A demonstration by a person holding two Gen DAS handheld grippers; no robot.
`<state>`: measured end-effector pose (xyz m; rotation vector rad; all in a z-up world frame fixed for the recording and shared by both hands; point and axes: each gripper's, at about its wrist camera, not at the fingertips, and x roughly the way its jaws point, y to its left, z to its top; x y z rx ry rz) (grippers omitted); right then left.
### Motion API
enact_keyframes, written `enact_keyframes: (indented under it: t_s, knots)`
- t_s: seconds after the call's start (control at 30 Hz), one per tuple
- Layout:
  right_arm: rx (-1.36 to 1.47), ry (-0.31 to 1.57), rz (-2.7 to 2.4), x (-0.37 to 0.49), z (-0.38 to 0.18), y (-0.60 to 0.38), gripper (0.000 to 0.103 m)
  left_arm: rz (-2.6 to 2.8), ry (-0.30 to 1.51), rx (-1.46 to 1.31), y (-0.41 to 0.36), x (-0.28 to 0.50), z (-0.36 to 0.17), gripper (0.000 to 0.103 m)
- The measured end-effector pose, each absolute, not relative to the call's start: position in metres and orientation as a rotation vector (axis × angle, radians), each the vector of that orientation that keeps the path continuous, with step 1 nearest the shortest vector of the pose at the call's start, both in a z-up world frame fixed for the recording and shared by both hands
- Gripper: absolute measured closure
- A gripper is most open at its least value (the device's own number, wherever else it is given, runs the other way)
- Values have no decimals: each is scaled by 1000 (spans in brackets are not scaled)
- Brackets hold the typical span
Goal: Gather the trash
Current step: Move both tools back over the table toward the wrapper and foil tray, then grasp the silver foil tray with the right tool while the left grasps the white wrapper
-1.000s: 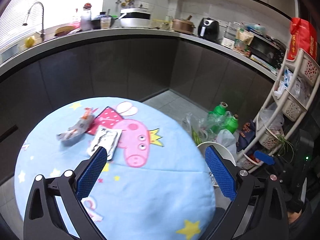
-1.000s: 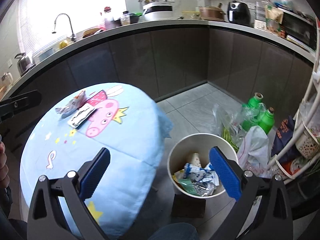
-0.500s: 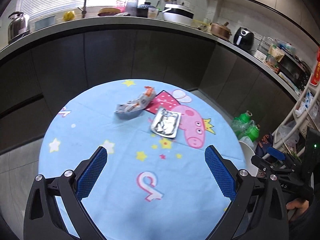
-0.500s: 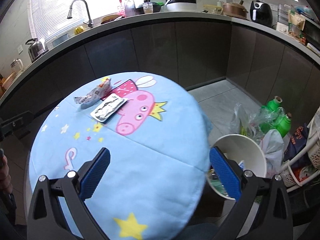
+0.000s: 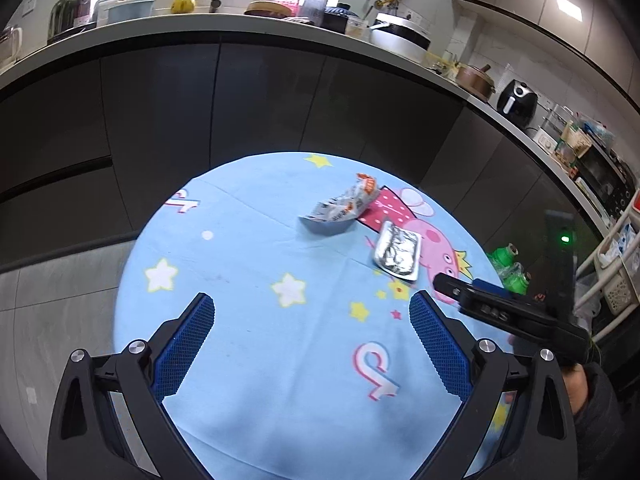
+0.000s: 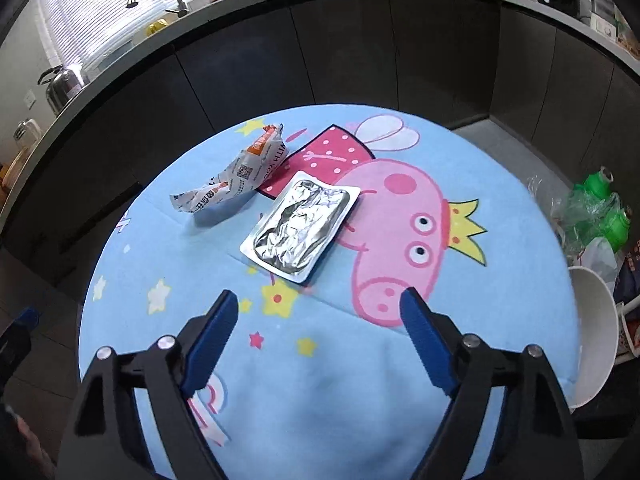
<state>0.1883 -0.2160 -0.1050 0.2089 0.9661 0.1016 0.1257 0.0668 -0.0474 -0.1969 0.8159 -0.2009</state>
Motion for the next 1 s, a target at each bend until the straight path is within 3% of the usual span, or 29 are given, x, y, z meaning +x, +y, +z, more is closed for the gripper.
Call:
enact_keyframes:
  t_s: [0.23,0.47,0.53,0.57,0.6,1.0]
  knots:
    - [241,1010,-37,229,-132,-193,19,-165,823,-235,101,144,-55,9]
    - [220,994,-123,257,-143,-180,11,-183,823,-243,111,167,-58,9]
    - [178,993,-130,260,-143,-181,17,-201,821,-231,108,175,-58,9]
    - [145,993,-128,259,-143,-180,33,-215,822,-224,105,180,-59,9]
    - [112,992,-119,257,-143,-180,36,-233,825,-220,101,186,-60,9]
    - [17,1002,65,212,-139,-211,37,-493,899,-59,16,277,-76,10]
